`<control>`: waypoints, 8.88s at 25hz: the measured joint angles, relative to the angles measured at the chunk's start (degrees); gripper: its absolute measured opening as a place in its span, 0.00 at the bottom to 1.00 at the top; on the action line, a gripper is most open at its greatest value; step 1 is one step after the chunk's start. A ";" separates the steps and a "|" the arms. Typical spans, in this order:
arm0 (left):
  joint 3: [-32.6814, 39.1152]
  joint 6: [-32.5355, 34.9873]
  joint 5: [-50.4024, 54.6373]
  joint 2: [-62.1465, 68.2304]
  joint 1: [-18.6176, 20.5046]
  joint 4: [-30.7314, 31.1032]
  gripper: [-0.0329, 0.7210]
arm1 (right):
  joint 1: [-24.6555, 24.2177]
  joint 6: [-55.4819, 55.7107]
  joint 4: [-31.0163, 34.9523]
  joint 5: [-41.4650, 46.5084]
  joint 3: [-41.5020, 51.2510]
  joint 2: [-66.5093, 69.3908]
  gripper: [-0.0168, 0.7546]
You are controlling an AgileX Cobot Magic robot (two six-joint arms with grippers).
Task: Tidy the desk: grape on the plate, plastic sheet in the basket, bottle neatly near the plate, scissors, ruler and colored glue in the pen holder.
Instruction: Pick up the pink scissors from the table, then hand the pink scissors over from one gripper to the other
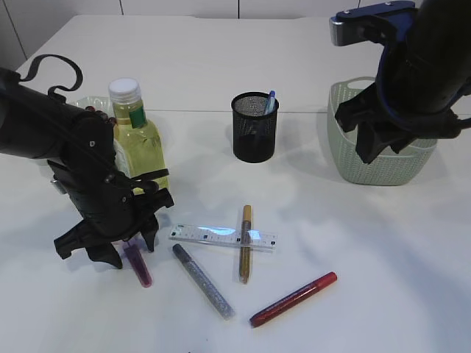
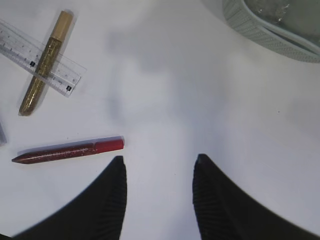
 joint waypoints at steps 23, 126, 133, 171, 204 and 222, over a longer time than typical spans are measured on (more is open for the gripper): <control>-0.66 0.00 2.88 0.84 0.00 1.50 0.47 | 0.00 0.00 0.00 0.00 0.00 0.00 0.48; -0.33 20.15 10.41 -16.60 -10.00 4.77 0.23 | 0.00 0.00 0.00 -0.27 0.00 0.00 0.48; -0.20 23.62 8.03 -19.44 -10.00 4.77 0.23 | 0.00 0.00 0.00 -0.27 0.00 0.00 0.48; 0.02 33.27 -8.79 -20.27 -10.22 4.91 0.23 | -12.22 -24.72 42.56 -12.05 0.00 0.00 0.48; 0.02 33.27 -14.75 -20.27 -10.22 2.49 0.23 | -8.51 -52.57 85.23 -13.63 0.00 16.84 0.48; 0.02 33.40 -15.59 -20.27 -10.30 2.49 0.23 | -4.50 -59.32 92.10 -14.44 0.00 19.34 0.48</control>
